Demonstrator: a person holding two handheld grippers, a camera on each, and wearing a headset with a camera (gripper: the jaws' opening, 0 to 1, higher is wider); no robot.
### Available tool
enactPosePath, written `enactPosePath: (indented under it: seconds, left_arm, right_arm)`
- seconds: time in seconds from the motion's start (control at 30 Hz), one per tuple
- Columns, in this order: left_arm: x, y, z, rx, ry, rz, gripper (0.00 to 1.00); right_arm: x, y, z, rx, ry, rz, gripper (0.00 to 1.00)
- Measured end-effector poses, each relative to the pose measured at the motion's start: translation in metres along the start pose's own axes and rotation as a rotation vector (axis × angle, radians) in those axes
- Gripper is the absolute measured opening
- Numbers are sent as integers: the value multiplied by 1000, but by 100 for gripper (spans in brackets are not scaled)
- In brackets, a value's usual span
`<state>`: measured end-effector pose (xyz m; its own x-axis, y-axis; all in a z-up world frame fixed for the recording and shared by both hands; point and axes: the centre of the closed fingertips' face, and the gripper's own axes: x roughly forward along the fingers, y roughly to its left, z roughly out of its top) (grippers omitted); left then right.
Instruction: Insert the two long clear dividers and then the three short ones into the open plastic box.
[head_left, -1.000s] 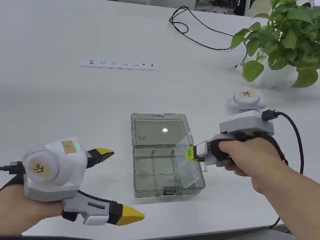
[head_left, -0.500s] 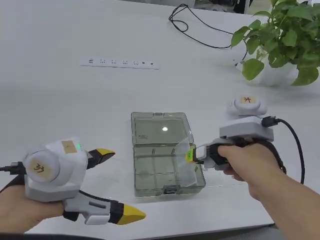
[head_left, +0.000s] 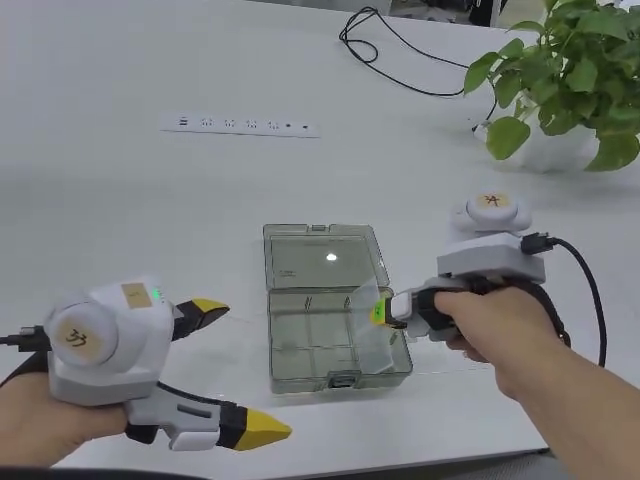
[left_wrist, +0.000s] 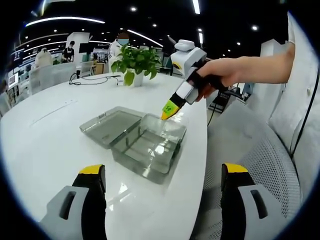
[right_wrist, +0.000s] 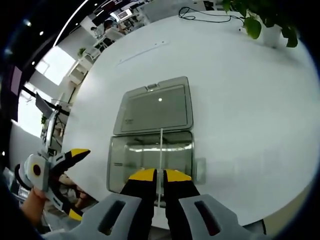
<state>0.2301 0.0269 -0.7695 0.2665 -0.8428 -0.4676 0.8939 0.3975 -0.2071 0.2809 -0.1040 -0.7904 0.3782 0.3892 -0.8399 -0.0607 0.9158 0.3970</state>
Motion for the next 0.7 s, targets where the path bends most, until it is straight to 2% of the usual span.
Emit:
enactPosePath:
  seconds: [0.33,0.7]
  left_arm:
    - [0,0,-1,-3,-3,-1,98]
    - [-1,1,-3,-2,2,-2,98]
  right_arm:
    - [2,-1,1,-3,-1,-2,7]
    - [4,1,2,-46,19,-10,7]
